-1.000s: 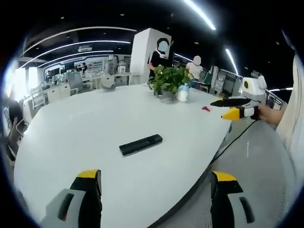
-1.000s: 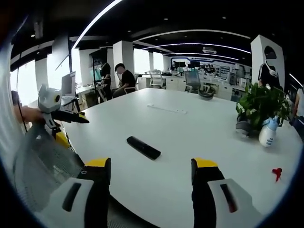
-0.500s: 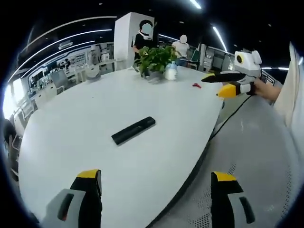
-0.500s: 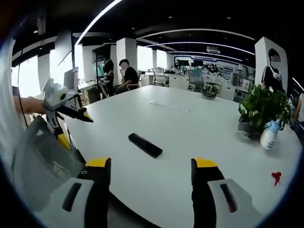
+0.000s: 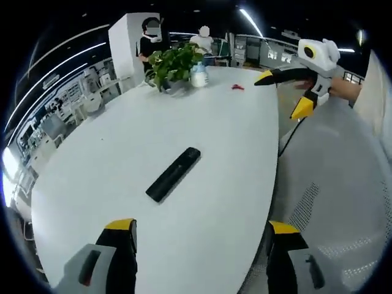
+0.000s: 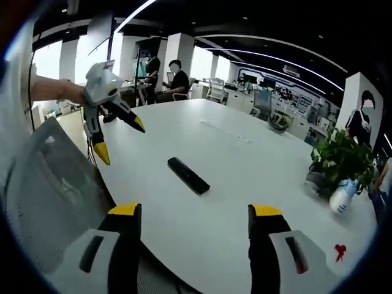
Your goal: Press the specified remote control buttons in sequence, fully releasing each button before pressing the next.
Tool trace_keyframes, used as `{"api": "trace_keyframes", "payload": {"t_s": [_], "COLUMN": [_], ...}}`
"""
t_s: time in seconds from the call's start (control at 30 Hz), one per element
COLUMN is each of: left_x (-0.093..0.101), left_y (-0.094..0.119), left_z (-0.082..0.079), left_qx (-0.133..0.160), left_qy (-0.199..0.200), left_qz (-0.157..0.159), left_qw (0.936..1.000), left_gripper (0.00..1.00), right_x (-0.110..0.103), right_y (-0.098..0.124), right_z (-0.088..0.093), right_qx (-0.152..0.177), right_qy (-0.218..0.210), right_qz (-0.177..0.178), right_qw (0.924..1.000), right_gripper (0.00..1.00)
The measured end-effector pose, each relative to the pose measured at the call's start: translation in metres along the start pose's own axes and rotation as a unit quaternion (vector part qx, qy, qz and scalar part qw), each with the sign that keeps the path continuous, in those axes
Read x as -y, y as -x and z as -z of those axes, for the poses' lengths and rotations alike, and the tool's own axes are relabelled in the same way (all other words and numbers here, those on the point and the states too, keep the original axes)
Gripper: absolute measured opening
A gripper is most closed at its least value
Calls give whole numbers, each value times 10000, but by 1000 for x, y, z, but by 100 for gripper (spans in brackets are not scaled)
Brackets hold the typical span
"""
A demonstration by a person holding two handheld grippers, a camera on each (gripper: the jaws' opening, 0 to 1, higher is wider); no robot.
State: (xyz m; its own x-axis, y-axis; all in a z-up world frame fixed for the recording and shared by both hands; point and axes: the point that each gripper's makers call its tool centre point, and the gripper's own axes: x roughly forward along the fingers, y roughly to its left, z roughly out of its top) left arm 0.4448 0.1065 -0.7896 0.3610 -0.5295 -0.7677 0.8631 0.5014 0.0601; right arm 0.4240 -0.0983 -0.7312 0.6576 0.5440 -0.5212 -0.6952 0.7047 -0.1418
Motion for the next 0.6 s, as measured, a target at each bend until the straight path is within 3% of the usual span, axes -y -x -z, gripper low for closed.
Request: {"api": "trace_keyframes", "payload": {"t_s": [0.33,0.6], "left_x": [-20,-32], "left_y": [-20,-40], "left_z": [-8,-5], "left_qx": [-307,-639], "left_qy": [-469,-726], "left_qz": [213,324], "left_qw": [9982,9948], "left_gripper": [92,92], "right_x": [14,18], "right_y": [5,7], "right_z": [-6,-7], "right_qx": [259,301], "right_qy": [-363,-353], "right_qz": [204,341], "right_qw": [9988,9983], "right_gripper": [70,70]}}
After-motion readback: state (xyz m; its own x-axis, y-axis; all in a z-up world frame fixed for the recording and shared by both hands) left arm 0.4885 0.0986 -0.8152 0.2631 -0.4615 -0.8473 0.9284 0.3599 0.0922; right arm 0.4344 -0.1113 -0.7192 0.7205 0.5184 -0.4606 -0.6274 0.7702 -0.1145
